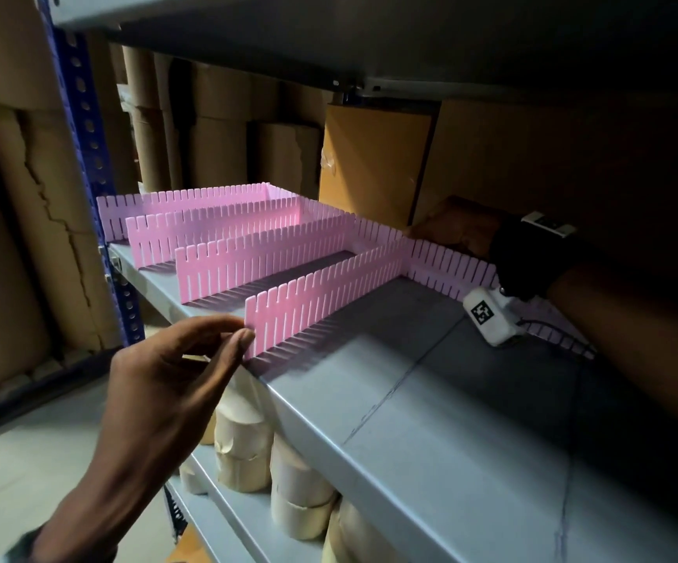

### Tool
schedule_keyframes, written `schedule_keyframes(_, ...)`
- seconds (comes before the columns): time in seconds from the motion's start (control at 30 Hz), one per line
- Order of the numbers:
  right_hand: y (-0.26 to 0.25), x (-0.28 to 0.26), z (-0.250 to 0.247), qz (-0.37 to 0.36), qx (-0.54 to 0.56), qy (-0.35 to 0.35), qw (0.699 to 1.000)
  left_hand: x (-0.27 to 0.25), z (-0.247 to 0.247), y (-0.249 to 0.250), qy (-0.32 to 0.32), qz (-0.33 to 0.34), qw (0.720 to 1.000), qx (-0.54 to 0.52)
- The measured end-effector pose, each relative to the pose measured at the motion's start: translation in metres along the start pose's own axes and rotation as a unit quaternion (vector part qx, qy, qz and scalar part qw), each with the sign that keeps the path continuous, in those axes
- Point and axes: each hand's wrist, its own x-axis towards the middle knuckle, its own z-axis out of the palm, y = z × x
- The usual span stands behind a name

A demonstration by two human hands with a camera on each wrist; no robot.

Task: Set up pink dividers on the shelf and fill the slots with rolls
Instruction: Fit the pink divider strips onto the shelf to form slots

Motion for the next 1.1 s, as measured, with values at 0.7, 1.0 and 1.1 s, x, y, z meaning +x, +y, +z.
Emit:
schedule_keyframes(0.7, 0.002, 0.011, 0.007, -0.004, 0.006, 0.036, 0.999, 0.001, -0.003, -0.009, -0.041, -0.049, 0.997, 0.046)
schedule_keyframes(1.0, -0.009, -0.007, 0.010, 0.001, 0.002, 0.044, 0.999, -0.001, -0.002, -0.011, -0.053, -0.027, 0.997, 0.039)
schedule_keyframes(1.1, -0.020, -0.020, 0.008, 0.017, -0.028, 0.033, 0.999, 0.000, -0.001, -0.011, -0.050, -0.032, 0.998, 0.026)
